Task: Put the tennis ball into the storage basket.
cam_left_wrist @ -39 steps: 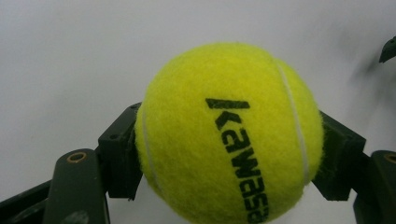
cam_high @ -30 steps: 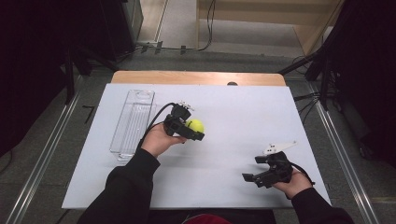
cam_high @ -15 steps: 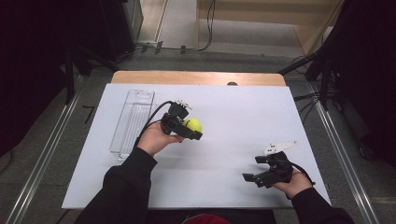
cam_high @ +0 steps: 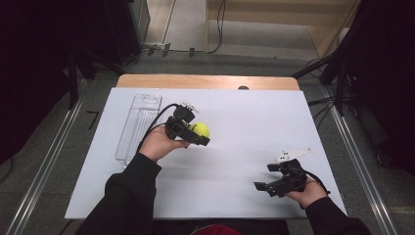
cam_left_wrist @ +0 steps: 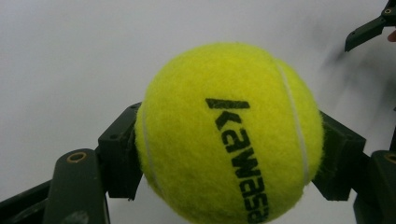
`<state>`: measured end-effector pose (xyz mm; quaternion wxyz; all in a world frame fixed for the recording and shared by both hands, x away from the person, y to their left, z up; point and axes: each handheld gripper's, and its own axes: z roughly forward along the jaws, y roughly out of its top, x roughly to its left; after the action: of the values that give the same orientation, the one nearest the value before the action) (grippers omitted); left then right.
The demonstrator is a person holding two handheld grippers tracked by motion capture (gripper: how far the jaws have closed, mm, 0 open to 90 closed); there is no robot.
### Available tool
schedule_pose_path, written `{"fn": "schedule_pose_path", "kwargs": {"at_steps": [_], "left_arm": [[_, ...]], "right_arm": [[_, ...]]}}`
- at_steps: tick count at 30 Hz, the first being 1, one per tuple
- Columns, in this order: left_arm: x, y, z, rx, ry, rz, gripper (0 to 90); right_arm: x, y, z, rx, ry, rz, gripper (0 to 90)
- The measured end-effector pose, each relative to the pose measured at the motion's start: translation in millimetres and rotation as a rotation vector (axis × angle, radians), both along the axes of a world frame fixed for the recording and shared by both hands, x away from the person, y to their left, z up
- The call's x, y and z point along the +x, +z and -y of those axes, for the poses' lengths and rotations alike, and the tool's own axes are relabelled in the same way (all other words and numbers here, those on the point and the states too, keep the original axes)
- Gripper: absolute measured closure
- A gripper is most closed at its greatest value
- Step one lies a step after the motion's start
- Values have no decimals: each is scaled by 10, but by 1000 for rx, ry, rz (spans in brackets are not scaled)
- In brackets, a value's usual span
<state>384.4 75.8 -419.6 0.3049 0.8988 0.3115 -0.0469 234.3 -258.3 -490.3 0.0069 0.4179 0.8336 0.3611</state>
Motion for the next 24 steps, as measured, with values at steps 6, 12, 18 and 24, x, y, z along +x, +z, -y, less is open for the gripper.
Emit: {"fn": "schedule_pose_path", "kwargs": {"at_steps": [6, 12, 18, 24], "left_arm": [[0, 18, -20, 4, 3, -1, 264], [7, 53, -59, 6, 12, 8, 264], [16, 89, -108, 4, 19, 13, 264], [24, 128, -162, -1, 33, 23, 264]], "right_arm": [[3, 1, 5, 0, -2, 3, 54], [2, 1, 3, 0, -1, 3, 54], [3, 1, 4, 0, 0, 3, 53], [1, 2, 2, 1, -3, 3, 53]]}}
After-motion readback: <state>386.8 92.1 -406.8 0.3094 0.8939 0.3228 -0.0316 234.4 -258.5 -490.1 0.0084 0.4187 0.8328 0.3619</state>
